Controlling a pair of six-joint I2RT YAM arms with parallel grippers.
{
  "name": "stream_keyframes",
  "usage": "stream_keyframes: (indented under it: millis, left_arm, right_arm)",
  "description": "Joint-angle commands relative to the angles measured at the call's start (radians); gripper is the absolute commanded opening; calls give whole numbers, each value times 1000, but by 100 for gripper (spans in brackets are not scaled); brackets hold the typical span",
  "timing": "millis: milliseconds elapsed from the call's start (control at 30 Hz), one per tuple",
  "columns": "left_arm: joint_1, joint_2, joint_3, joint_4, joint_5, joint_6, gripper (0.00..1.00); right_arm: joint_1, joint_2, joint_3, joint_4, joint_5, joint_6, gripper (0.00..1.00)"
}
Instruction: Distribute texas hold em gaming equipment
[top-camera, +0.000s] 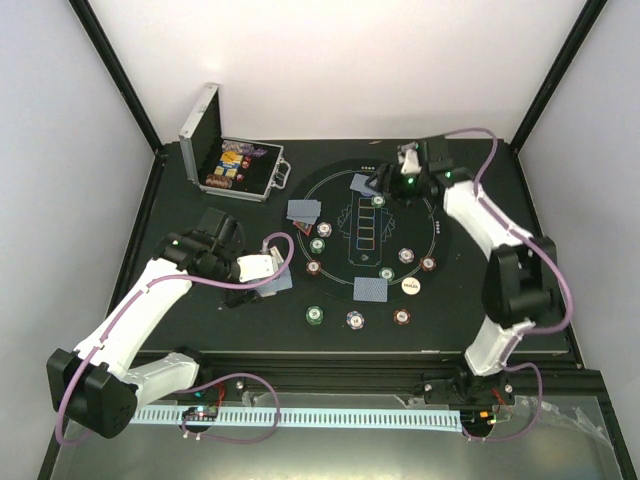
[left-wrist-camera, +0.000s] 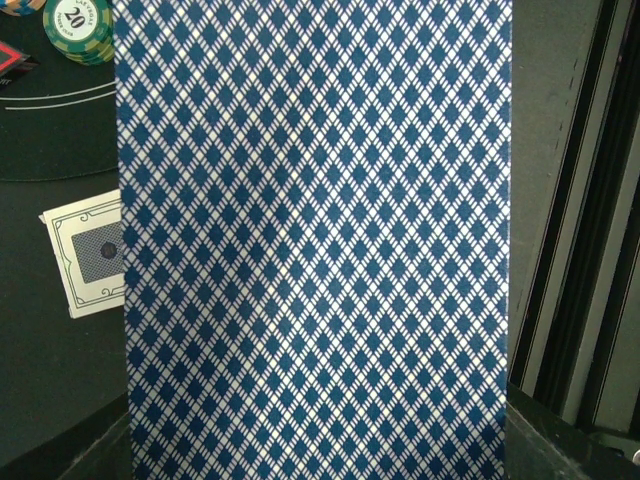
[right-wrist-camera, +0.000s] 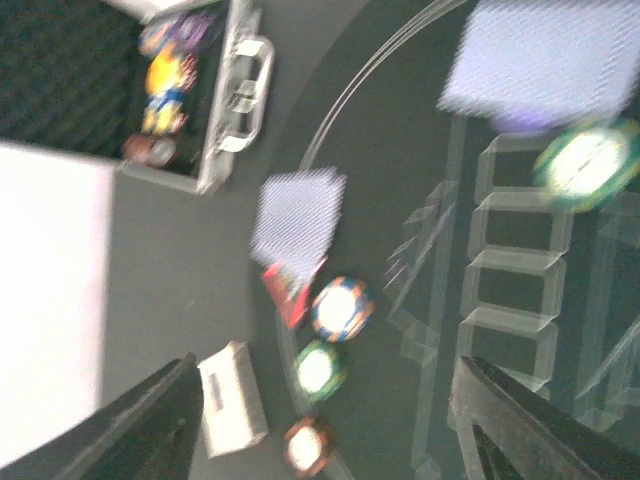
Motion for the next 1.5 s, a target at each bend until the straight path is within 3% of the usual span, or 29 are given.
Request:
stream_keyframes:
  millis: [0, 167, 333, 767, 967, 1167, 1467]
  left_arm:
    - [5, 0, 37, -9, 39, 0, 2]
    - [6, -2, 42, -8, 42, 3, 2]
    - [7, -3, 42, -13, 39, 6, 2]
    - [7, -3, 49, -12, 42, 5, 2]
    - [7, 0, 52, -15, 41, 6, 2]
    - [7, -8, 48, -16, 38, 12, 1]
    - [7, -4, 48, -15, 39, 11, 2]
  right_arm:
    - [156, -198, -313, 250, -112, 103, 75]
    - [379, -358, -572, 475, -151, 268, 85]
    - [537, -409, -687, 674, -151, 408, 88]
    - [684, -245, -641, 819, -186, 484, 87]
    - [700, -177, -620, 879, -197, 523, 75]
    - [696, -183, -626, 822, -174, 492, 66]
    - [674, -237, -632, 697, -116, 426, 32]
